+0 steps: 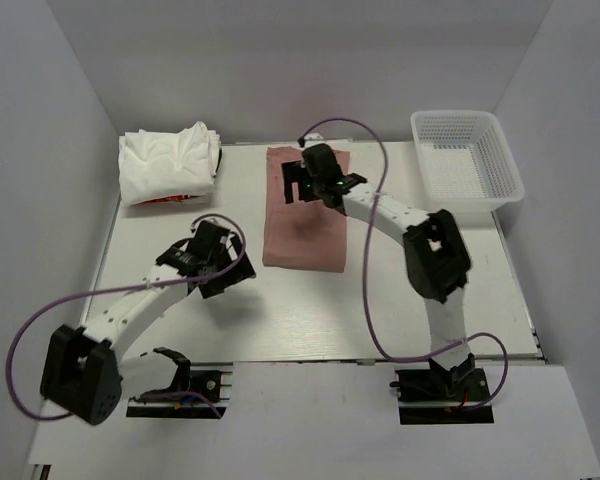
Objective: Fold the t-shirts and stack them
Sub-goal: Fold the folded rectangular tshirt in 1/3 of the way, then grab one side of the 2/3 rectangular tshirt with both arms
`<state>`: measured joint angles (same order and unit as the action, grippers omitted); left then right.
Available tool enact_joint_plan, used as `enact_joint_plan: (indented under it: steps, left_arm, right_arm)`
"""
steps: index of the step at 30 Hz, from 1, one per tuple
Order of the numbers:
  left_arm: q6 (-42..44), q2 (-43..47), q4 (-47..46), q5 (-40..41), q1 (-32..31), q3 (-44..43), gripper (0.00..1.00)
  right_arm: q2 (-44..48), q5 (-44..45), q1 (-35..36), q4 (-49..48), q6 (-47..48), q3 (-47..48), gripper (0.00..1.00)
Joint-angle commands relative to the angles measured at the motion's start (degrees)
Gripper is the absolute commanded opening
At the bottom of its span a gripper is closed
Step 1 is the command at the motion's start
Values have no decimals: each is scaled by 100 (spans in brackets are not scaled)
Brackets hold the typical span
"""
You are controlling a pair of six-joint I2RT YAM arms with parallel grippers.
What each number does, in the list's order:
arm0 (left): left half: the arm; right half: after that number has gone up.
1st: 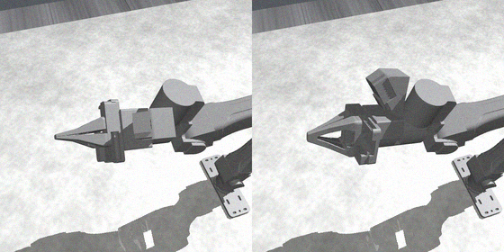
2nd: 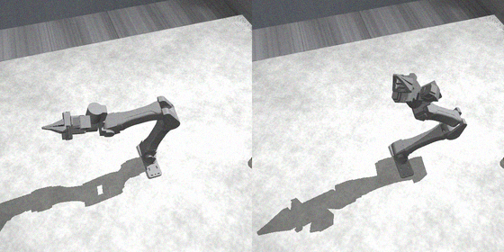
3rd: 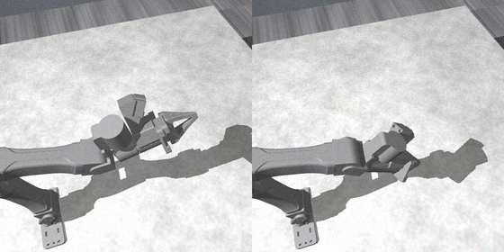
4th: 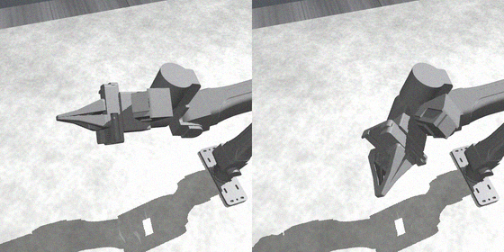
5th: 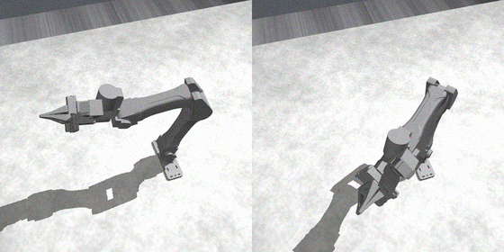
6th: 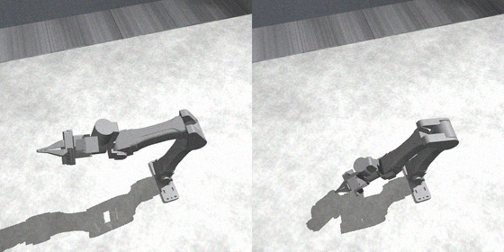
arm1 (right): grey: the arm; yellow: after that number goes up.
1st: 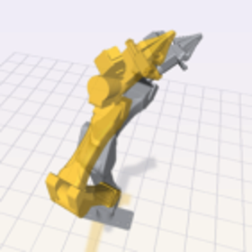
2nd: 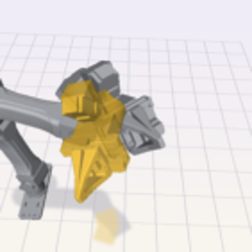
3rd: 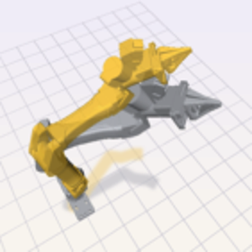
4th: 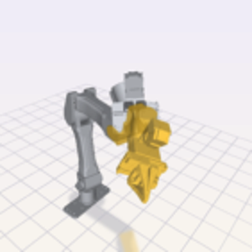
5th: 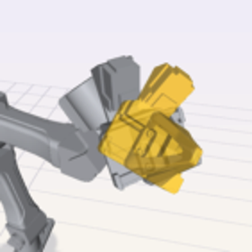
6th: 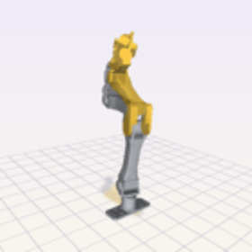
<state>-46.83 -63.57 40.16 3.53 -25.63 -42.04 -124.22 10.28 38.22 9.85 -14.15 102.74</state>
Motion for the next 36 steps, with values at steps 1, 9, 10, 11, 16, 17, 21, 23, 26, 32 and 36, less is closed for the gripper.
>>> enact_joint_plan:
  steps: [1,9,10,11,16,17,21,23,26,32,36]
  left_arm:
    - [358,-593,-904,-195,-21,-427,100]
    - [797,-2307,-1984,-580,40,-1253,100]
    - [876,-2474,-2056,-581,40,-1315,100]
    - [877,-2789,-2126,-634,40,-1437,100]
    - [930,-3503,-2241,-634,40,-1728,89]
    - [930,-3565,-2302,-695,40,-1728,83]
    - [843,-3636,-2363,-748,40,-1370,52]
    - [737,-3575,-2547,-748,40,-1167,34]
    - [657,-3575,-2959,-993,40,-824,16]
    - [596,-3864,-2805,-977,40,-990,0]
    - [596,-3865,-2751,-854,40,-1000,0]
  right_arm:
    - [1504,-70,-51,-307,-612,-1589,90]
    - [4089,-52,-332,-301,-1494,-5166,90]
    - [4186,-88,-402,-230,-1581,-5281,90]
    - [4413,-245,-403,-177,-1643,-5577,90]
    - [4618,-422,-491,-141,-1758,-5958,90]
    - [4609,-587,-508,-176,-1784,-5967,90]
    - [4451,-458,-517,-246,-1933,-5994,90]
    - [4206,-457,-534,-255,-1986,-5950,90]
    - [3854,-588,-500,-325,-2004,-5783,90]
    - [3300,-887,-500,-886,-2021,-5660,79]
    - [2923,-1178,-500,-1125,-1978,-5466,58]
